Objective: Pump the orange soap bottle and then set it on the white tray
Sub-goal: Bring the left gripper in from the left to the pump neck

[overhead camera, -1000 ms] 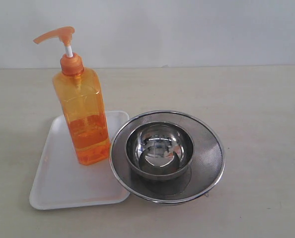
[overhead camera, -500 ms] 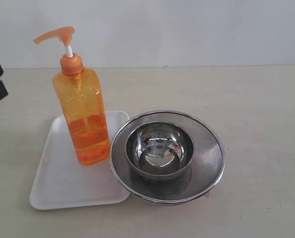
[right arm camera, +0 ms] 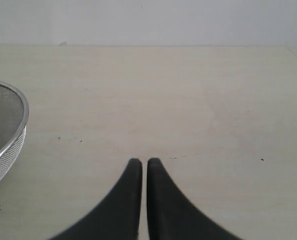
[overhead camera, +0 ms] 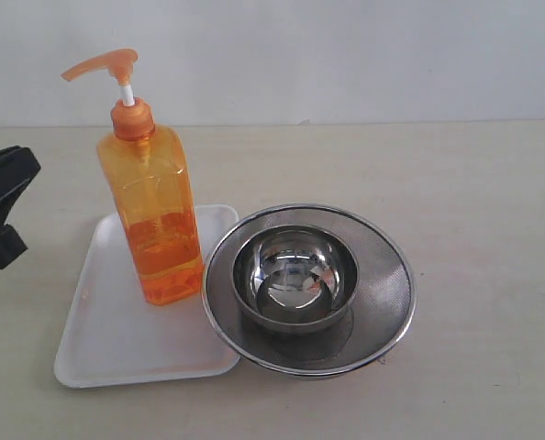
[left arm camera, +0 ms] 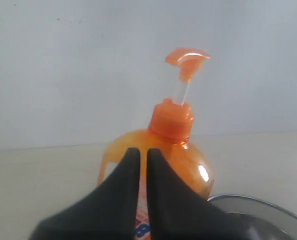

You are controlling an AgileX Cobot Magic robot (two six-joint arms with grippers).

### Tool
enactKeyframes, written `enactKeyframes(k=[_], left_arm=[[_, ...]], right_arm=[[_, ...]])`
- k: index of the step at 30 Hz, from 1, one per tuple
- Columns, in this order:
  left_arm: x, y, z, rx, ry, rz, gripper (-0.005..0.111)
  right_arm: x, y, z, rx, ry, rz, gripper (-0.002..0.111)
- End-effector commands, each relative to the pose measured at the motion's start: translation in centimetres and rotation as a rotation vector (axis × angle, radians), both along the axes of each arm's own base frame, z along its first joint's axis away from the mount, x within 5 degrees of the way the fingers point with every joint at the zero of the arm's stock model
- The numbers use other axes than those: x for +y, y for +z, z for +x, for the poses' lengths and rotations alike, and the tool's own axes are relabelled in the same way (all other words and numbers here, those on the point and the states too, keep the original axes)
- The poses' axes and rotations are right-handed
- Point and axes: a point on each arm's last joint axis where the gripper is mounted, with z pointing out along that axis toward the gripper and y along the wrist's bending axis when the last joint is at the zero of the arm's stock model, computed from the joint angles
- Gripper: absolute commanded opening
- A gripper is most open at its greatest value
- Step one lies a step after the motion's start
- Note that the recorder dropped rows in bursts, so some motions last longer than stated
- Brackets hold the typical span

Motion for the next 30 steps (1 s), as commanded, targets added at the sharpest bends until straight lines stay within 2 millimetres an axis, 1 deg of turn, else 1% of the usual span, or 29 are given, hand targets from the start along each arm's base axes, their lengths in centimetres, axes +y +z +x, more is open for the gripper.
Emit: enactKeyframes(k=[1,2,3,4,6,9,11,22,30], left_arm=[[-1.2,0.3,1.8,0.019,-0.118,0.012,0.013],[-1.4,0.5,2.3,0.024,-0.143,0.003,0.021],[-1.4,0.7,2.5,0.022,-0.145,-0.008,0.026],[-1.5,0.9,2.9,0.013,-0.146,-0.010,0.034],[-1.6,1.2,3.3,-0.008,-0.154,-0.020,0.047],[-2.1,1.7,4.2,-0.057,-0.210,-0.029,0.066],[-2.2,1.5,4.7,-0.049,-0.218,-0.024,0.068],[-2.7,-0.9,8.0,0.022,-0.244,-0.017,0.067],[-3.0,-1.6,9.7,0.007,-0.262,-0.032,0.067]], right_arm=[[0.0,0.1,0.0,-0.010,-0.006,-0.003,0.001],[0.0,0.1,0.0,-0.010,-0.006,-0.003,0.001],[0.0,0.1,0.0,-0.010,-0.006,-0.003,0.001],[0.0,0.1,0.0,-0.010,-0.006,-0.003,0.001],[0.0,0.1,0.0,-0.010,-0.006,-0.003,0.001],[0.0,0.1,0.0,-0.010,-0.006,-0.003,0.001],[0.0,0.1,0.0,-0.010,-0.006,-0.003,0.001],[0.0,0.1,0.0,-0.010,-0.006,-0.003,0.001],[0.0,0.1,0.0,-0.010,-0.006,-0.003,0.001]])
